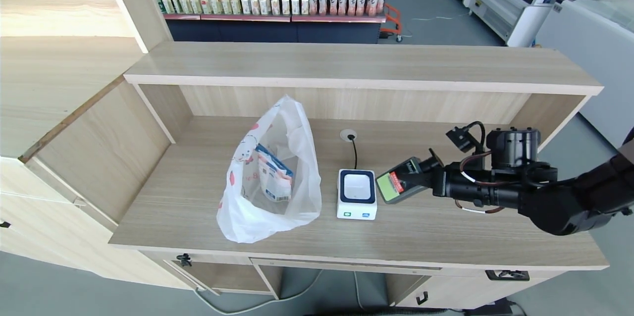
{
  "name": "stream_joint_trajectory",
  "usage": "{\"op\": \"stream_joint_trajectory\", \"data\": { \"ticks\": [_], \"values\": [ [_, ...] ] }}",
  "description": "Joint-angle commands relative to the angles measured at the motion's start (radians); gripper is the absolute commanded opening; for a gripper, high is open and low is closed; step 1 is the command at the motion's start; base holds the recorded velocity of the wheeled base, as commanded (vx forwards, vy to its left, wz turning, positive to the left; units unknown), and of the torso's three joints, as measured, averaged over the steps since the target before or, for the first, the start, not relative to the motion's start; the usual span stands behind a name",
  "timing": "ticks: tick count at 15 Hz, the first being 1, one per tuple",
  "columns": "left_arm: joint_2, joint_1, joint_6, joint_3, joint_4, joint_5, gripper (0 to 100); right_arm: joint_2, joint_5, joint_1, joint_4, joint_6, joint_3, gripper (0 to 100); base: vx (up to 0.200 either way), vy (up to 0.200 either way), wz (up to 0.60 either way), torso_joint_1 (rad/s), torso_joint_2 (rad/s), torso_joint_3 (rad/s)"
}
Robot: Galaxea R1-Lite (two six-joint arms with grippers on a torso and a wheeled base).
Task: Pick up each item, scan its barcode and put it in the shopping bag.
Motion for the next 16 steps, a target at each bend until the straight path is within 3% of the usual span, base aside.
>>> {"op": "stream_joint_trajectory", "data": {
  "ticks": [1, 16],
  "values": [
    [0.000, 0.000, 0.000, 0.000, 0.000, 0.000, 100, 0.060, 0.002, 0.018, -0.001, 0.000, -0.028, 0, 0.000, 0.000, 0.00, 0.000, 0.00, 0.000],
    [0.000, 0.000, -0.002, 0.000, 0.000, 0.000, 100, 0.261, -0.042, 0.100, -0.003, 0.006, -0.251, 0, 0.000, 0.000, 0.00, 0.000, 0.00, 0.000]
  ]
}}
